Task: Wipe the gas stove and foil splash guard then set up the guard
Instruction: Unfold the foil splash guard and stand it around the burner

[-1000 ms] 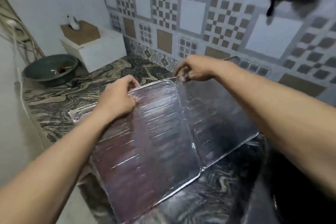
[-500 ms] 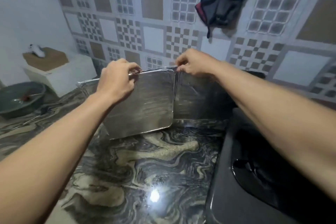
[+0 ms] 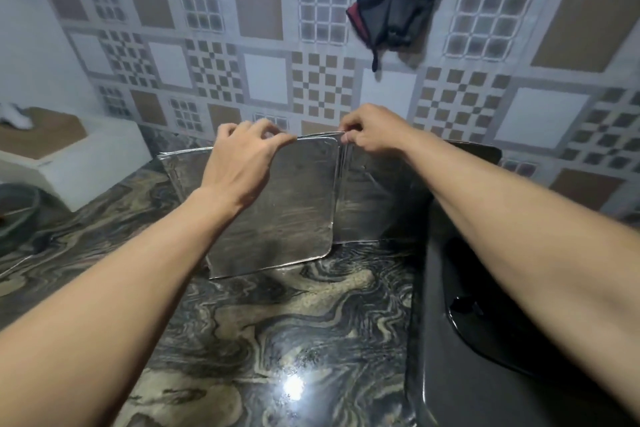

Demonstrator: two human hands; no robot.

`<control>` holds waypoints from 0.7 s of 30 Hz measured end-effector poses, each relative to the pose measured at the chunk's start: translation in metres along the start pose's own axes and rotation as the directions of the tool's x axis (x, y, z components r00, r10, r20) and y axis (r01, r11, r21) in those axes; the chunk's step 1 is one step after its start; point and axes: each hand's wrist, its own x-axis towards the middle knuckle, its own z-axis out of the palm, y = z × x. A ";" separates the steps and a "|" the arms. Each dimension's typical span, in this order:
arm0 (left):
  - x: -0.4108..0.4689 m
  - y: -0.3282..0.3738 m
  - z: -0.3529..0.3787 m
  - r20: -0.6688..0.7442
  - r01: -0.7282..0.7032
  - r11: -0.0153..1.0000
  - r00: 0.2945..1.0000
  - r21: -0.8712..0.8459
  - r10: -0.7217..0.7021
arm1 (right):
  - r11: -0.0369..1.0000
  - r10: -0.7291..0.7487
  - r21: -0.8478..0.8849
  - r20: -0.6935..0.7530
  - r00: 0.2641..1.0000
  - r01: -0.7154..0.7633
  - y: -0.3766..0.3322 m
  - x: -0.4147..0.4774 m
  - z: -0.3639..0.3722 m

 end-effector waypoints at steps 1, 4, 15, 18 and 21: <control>0.002 0.002 0.002 -0.006 -0.009 1.000 1.000 0.017 0.009 | 1.000 0.004 0.002 -0.006 1.000 -0.004 0.001 0.000 0.000; 0.007 0.010 0.008 -0.023 0.010 0.999 1.000 0.049 -0.009 | 1.000 0.013 0.011 -0.019 1.000 -0.012 0.004 0.003 -0.002; 0.014 0.032 0.034 0.076 0.021 0.968 0.996 0.249 -0.041 | 0.996 -0.019 0.086 0.025 1.000 0.016 0.035 0.014 -0.007; 0.018 0.040 0.038 0.095 0.081 0.962 0.989 0.262 -0.109 | 0.996 -0.056 0.073 0.040 0.998 0.053 0.039 0.017 -0.012; 0.022 0.046 0.037 0.071 0.113 0.973 0.989 0.203 -0.129 | 0.994 -0.092 0.071 0.059 0.994 0.088 0.042 0.020 -0.020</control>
